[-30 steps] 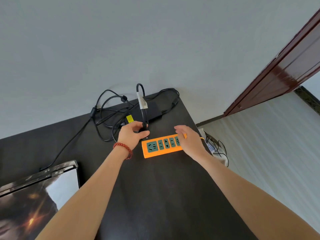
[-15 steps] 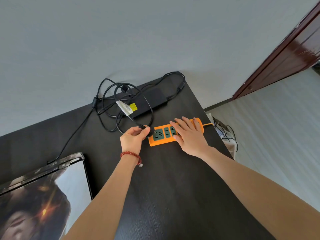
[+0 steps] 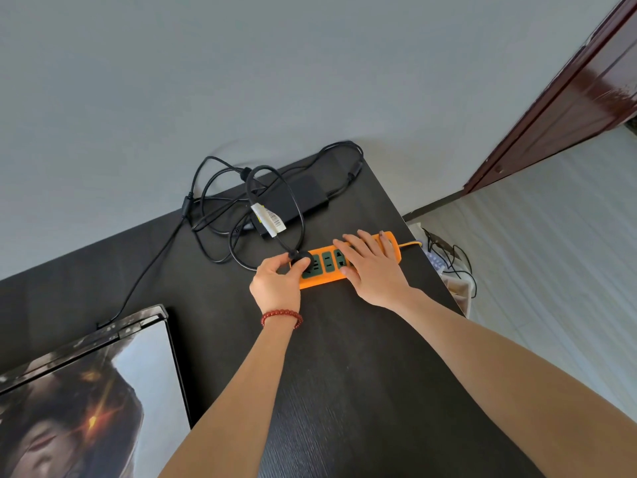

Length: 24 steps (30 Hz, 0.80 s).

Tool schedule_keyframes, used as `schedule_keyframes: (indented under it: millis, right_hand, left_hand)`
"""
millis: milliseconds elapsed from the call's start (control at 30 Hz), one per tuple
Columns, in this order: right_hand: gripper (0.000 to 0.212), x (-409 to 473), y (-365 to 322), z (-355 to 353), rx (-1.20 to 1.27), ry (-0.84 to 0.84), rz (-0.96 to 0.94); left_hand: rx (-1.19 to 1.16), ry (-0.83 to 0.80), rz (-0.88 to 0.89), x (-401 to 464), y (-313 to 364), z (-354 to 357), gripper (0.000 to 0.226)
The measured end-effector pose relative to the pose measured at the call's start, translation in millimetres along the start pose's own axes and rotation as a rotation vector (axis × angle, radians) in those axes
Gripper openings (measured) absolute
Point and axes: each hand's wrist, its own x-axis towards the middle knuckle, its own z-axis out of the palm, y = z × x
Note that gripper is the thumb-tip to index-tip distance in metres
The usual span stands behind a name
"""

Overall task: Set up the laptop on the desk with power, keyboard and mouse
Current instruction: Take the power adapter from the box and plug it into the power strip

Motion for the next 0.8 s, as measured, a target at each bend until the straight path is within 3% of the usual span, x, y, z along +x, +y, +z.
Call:
schedule_keyframes:
  millis: [167,467,800]
  right_hand:
    - [0.052,0.0,0.7,0.6,-0.015,-0.002,-0.006]
    - [0.054,-5.8,0.8,6.4,-0.166,0.018,-0.050]
    - [0.054,-5.1,2.0,10.7,-0.165,0.026,-0.043]
  left_hand:
    - [-0.028,0.037,-0.050,0.6,2.5,0.2,0.030]
    - [0.127,0.032,0.064,-11.7,-3.3,4.9,0.021]
    - [0.257,0.047,0.149,-7.3,-5.2,7.8,0.028]
